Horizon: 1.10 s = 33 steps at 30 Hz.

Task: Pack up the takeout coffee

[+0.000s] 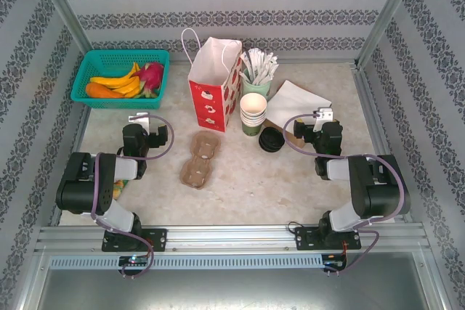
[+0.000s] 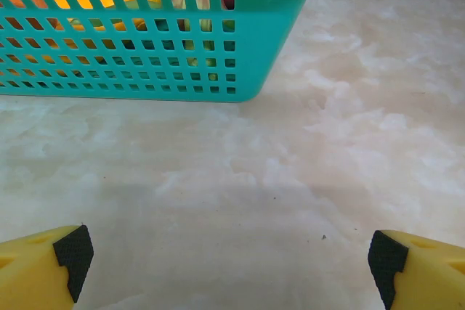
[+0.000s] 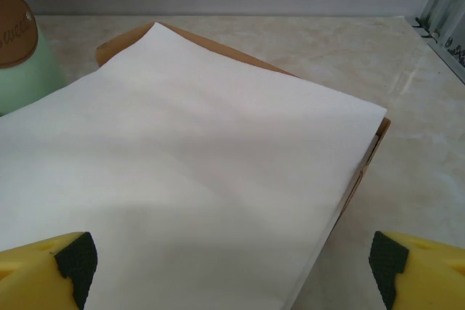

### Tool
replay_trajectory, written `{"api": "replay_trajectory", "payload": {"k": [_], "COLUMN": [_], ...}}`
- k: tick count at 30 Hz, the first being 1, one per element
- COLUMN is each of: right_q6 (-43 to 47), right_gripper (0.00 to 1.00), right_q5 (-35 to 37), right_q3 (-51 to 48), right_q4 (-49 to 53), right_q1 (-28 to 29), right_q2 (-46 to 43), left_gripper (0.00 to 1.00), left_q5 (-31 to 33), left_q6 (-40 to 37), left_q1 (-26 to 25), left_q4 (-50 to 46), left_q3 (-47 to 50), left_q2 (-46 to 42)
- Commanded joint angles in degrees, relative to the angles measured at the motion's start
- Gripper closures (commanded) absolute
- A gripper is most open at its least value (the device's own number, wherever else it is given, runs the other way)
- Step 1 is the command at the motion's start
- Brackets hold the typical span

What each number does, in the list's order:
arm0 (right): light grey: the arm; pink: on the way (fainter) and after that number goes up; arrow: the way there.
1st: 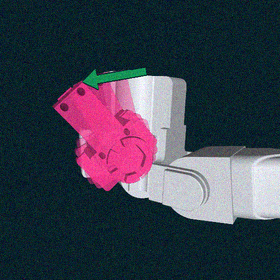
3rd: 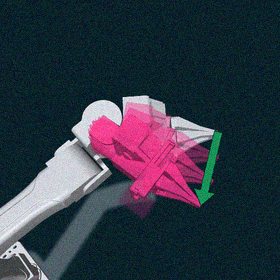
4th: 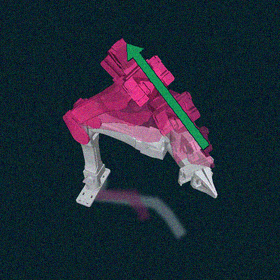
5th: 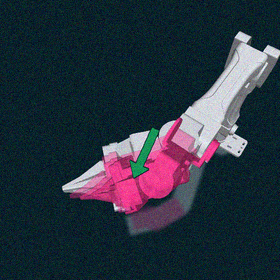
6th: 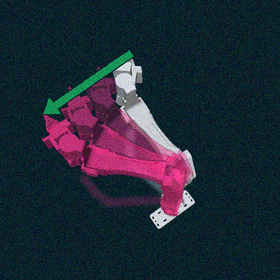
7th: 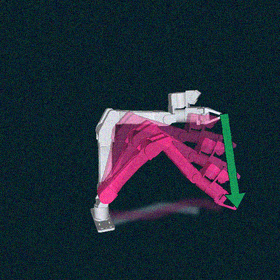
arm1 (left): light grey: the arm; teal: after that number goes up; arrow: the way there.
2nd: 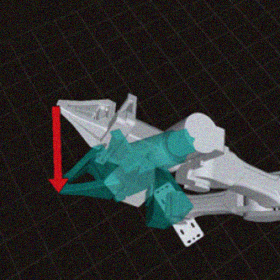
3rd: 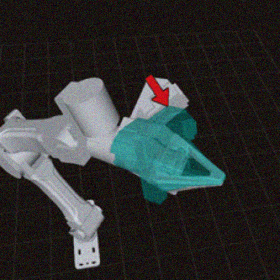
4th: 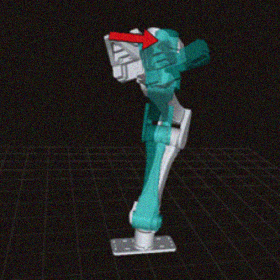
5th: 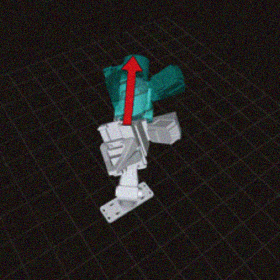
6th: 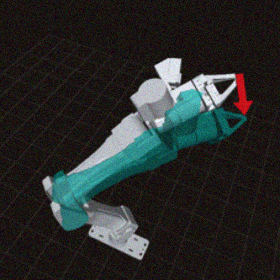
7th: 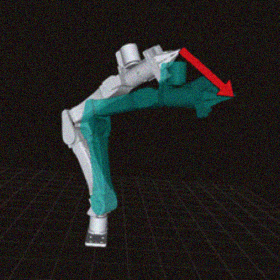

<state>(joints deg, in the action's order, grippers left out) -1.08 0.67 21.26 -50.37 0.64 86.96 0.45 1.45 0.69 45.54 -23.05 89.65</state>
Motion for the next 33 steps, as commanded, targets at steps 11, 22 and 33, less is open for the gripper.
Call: {"api": "replay_trajectory", "payload": {"k": [11,22,33], "right_q6": [-0.3,-0.7,-0.6], "right_gripper": [0.02,0.02,0.02], "right_q5": [0.7,-0.3,-0.4], "right_q3": [1.0,1.2,0.9], "right_q4": [-0.3,-0.2,-0.5], "right_q1": [0.1,-0.4,-0.4], "right_q2": [-0.6,-0.5,-0.7], "left_gripper": [0.01,0.01,0.01], "left_q5": [0.7,0.7,-0.4], "left_q6": [-0.7,-0.6,-1.1], "left_q1": [-0.7,-0.7,-0.7], "left_q4": [2.6,2.4,2.2], "left_q3": [-0.4,-0.5,-0.6], "left_q2": [-0.2,-0.2,-0.4]}}
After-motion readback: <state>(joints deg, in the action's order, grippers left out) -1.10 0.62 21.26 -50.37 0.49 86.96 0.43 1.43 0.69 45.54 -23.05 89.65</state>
